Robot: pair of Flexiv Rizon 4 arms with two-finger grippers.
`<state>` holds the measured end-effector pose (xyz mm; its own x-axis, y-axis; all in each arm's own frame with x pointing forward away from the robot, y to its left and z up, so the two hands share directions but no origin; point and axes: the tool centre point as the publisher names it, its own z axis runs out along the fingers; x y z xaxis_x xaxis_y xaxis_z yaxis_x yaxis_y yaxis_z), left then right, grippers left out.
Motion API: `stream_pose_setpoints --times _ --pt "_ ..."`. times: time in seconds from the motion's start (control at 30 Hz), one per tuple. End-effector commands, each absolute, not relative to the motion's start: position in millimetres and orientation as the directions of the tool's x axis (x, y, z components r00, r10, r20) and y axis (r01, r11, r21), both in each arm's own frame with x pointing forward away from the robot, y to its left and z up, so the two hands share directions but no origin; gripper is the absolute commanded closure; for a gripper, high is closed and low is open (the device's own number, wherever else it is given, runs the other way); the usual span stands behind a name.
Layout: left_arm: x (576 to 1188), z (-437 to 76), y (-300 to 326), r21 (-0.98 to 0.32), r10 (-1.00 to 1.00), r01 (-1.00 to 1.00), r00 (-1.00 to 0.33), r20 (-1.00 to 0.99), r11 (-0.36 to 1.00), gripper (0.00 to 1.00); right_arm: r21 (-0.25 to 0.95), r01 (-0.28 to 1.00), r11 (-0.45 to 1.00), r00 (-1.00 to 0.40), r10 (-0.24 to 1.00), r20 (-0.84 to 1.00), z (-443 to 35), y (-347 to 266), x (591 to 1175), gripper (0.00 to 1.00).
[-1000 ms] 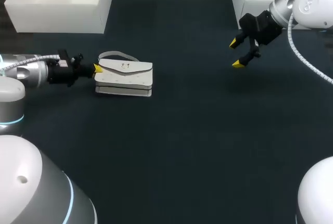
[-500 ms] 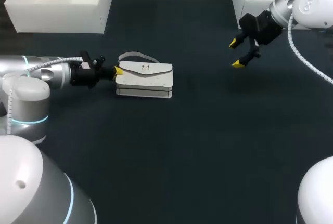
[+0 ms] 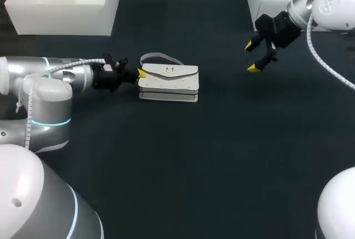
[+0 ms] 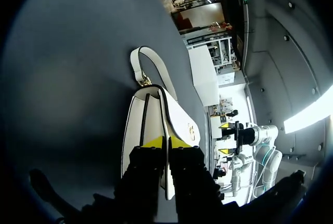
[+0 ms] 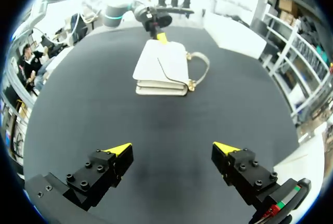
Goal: Pick up the bag, open it, inspect its contents, close it, and place it on the opposite side
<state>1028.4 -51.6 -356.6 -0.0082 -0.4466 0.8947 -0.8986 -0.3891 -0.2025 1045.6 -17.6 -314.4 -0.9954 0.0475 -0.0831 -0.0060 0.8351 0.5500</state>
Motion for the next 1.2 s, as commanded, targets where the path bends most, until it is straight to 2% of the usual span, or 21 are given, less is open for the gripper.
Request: stream_pose_setpoints --times 0.03,0.83,0.87,0.9,0.93,1.07,1.2 --pt "1038 -365 -64 -0.199 -0.437 -0.897 -0.007 0.899 -0.394 1.0 0.551 -0.007 0.834 -0.996 0.046 -0.083 -315 -18 1046 0.0" --pt "1052 -362 -94 -0.165 -0.395 -0.903 0.006 0.919 -0.397 1.0 0.551 -0.007 0.834 -0.996 0.046 -0.083 -315 -18 1046 0.0" --pt "1052 -361 -94 -0.166 -0.394 -0.903 0.004 0.919 -0.396 0.98 0.551 -0.007 0.834 -0.996 0.046 -0.083 -315 -18 1046 0.0" --pt "1052 -360 -94 -0.167 -0.394 -0.903 0.002 0.919 -0.395 0.72 0.551 -0.007 0.834 -0.996 0.046 -0.083 -315 -18 1046 0.0" --pt "1052 -359 -94 -0.169 -0.394 -0.903 0.0 0.919 -0.394 0.64 0.551 -0.007 0.834 -0.996 0.046 -0.083 -315 -18 1046 0.0" --pt "1051 -356 -91 -0.173 -0.397 -0.903 -0.004 0.918 -0.392 0.54 0.551 -0.007 0.834 -0.996 0.046 -0.083 -315 -18 1046 0.0" --pt "1051 -352 -87 -0.173 -0.402 -0.908 -0.006 0.916 -0.382 0.55 0.551 -0.007 0.834 -0.996 0.046 -0.083 -315 -18 1046 0.0"
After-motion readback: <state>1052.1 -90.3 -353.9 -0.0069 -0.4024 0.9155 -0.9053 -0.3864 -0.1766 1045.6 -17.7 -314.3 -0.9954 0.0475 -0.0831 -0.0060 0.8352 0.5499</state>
